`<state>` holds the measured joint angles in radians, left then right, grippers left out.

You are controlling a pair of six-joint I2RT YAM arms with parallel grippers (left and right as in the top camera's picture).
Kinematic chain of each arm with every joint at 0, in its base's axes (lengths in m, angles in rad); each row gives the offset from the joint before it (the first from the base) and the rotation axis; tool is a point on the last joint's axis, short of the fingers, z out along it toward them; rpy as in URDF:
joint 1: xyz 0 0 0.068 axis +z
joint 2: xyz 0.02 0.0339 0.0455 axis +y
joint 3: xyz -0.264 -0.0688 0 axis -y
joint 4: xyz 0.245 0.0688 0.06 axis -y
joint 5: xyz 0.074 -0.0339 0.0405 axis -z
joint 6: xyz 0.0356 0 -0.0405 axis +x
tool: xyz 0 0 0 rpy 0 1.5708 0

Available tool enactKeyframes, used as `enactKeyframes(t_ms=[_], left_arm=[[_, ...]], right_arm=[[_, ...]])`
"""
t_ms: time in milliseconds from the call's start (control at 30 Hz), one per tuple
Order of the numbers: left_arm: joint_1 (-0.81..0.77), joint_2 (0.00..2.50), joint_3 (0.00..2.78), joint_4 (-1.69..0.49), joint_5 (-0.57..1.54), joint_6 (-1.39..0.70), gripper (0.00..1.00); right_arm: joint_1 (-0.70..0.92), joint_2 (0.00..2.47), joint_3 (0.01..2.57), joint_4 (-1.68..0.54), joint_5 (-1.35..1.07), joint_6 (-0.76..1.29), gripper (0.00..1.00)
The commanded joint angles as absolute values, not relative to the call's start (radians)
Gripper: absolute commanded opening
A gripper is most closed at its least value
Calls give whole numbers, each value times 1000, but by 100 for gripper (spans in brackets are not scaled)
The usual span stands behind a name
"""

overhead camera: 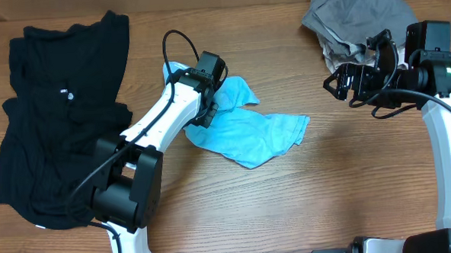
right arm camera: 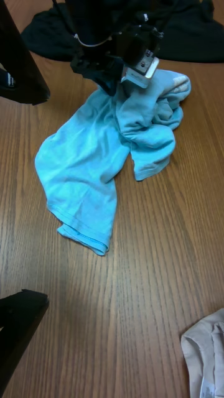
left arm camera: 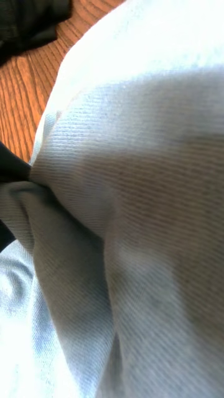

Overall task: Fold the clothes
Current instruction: 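Grasp the top corner of the light-blue shirt with the left gripper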

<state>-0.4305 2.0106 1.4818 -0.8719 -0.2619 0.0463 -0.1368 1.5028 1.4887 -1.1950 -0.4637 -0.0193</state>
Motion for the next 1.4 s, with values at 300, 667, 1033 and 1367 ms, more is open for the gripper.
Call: enactKeyframes(t_ms=[300,667,1033,1367], left_arm=[[-430,2001,1509,-871,-296,38,38],[-430,2000,1536,-866,-295,18,32],[-430,2001,1594,-894,-279,0,29],[-429,2001,1594,-875,-280,0,61]], right_arm=[[-141,1495,1497,-1191,-465,-27,100],[-141,1495,1497,-1190,-465,-27,100],[-141,1495,1497,-1191,-464,-27,100],[-141,1495,1497,-1191,-464,-27,100]])
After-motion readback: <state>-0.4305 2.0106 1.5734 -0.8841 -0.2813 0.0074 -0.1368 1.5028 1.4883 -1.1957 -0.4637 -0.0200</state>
